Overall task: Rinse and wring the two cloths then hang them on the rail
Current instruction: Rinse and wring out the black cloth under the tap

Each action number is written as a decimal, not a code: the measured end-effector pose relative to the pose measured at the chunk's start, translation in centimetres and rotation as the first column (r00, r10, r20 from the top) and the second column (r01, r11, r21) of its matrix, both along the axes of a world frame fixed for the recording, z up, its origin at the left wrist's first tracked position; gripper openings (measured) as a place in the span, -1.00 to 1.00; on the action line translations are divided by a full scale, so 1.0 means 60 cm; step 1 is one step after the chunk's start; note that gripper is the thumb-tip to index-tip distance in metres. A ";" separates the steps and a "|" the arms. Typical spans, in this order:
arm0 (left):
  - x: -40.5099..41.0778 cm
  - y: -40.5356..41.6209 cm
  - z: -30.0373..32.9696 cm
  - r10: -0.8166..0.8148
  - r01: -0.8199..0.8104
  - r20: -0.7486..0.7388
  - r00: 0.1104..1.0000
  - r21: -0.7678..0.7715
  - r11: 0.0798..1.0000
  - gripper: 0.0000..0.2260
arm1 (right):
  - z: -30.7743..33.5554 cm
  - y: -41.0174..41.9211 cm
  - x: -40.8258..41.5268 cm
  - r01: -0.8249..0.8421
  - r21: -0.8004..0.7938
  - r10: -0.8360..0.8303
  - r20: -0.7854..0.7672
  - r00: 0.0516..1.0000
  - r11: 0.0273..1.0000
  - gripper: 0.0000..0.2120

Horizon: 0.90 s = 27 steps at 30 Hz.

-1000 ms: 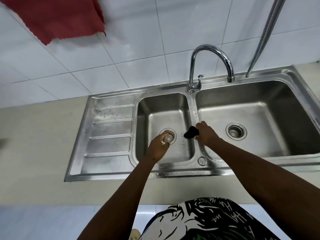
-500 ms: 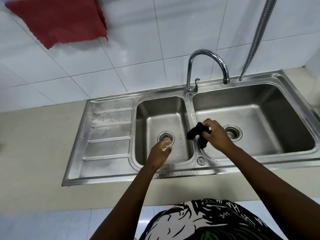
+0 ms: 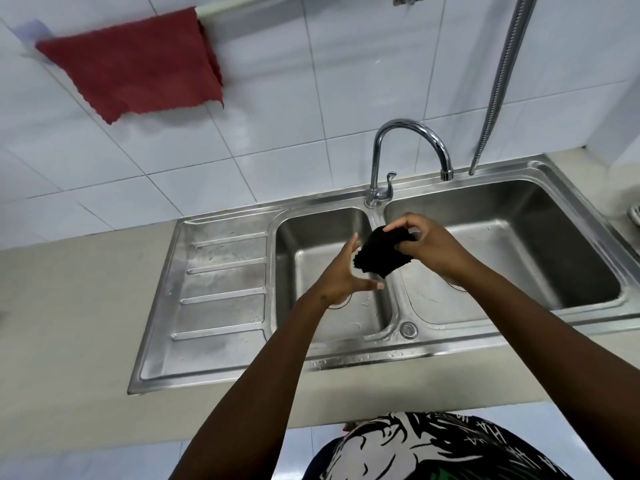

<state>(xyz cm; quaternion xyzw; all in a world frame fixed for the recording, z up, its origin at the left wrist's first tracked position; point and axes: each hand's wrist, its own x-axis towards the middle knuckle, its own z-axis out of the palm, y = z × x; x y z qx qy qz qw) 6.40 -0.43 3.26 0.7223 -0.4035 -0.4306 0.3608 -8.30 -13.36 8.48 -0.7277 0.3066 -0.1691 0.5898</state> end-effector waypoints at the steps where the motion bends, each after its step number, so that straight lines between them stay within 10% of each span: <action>1: 0.002 -0.007 0.004 -0.012 0.012 0.018 1.000 -0.008 1.000 0.02 | 0.005 0.004 0.005 0.008 0.047 -0.009 0.017 1.000 0.999 -0.70; 8: 0.021 -0.026 0.034 -0.021 0.031 0.253 0.967 -0.035 0.999 -0.82 | -0.006 0.006 0.006 0.062 0.264 -0.098 0.125 0.987 0.962 -0.61; 18: 0.038 -0.025 0.087 -0.039 0.079 -0.261 0.964 0.144 0.986 -0.86 | -0.055 0.036 0.015 -0.292 -0.430 0.141 -0.348 0.927 0.854 -0.14; 24: 0.068 -0.019 0.126 -0.088 0.164 -0.386 0.918 0.170 0.972 -0.99 | -0.046 0.030 0.057 -0.120 -0.842 -0.145 -0.228 0.963 0.527 -0.63; 27: 0.081 -0.017 0.131 -0.159 0.193 -0.166 0.973 0.209 0.959 -0.78 | -0.018 0.001 0.054 -0.190 -0.843 -0.177 -0.316 0.932 0.503 -0.77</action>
